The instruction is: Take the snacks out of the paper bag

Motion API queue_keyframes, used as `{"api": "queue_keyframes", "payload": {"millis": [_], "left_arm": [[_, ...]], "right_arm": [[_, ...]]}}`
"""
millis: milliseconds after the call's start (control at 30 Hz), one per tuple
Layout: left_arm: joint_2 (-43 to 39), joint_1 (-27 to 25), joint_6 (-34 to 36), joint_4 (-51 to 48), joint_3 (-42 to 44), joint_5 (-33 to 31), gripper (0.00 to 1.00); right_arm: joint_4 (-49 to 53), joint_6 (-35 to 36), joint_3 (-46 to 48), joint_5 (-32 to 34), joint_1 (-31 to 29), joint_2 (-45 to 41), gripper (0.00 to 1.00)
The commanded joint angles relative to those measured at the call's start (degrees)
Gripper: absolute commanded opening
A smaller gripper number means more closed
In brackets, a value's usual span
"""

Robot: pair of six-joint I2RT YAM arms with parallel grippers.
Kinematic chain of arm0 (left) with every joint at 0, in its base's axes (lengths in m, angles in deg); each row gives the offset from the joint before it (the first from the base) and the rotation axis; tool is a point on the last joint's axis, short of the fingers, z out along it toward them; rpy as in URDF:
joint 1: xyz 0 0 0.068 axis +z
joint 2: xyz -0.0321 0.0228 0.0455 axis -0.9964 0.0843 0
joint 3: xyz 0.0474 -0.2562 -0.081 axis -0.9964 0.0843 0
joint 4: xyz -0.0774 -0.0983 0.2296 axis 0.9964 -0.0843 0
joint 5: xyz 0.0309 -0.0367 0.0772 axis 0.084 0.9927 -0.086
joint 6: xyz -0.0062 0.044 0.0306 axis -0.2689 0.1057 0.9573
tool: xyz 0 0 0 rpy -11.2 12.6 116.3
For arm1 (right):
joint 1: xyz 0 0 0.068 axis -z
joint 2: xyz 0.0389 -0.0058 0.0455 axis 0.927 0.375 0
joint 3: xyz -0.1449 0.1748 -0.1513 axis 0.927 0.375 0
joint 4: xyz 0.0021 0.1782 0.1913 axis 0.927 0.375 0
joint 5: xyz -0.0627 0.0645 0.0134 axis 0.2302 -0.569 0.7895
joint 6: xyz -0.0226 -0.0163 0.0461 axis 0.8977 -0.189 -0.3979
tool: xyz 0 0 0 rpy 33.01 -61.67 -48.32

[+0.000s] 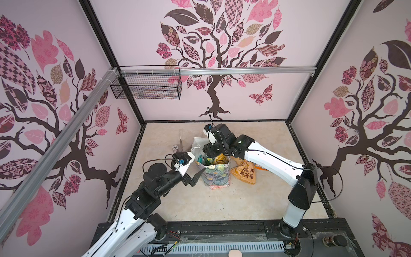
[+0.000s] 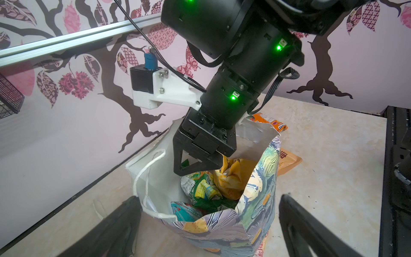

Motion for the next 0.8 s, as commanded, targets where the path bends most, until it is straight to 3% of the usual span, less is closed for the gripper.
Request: {"api": "queue_keyframes", "payload": {"millis": [0,467,767], "left_arm": [[-0.3,0.2,0.1,0.3,-0.2,-0.1,0.98],[0.8,0.2,0.1,0.3,-0.2,-0.1,0.98],[0.8,0.2,0.4,0.0,-0.2,-0.7,0.98]], "right_arm": [[5.8,-1.1,-2.1,-1.3,-0.1,3.6,0.65],[4.0,2.6,1.1,5.1,-0.5,9.9,0.89],[-1.2,4.8,4.7,11.1,-0.5,15.3,0.94]]}}
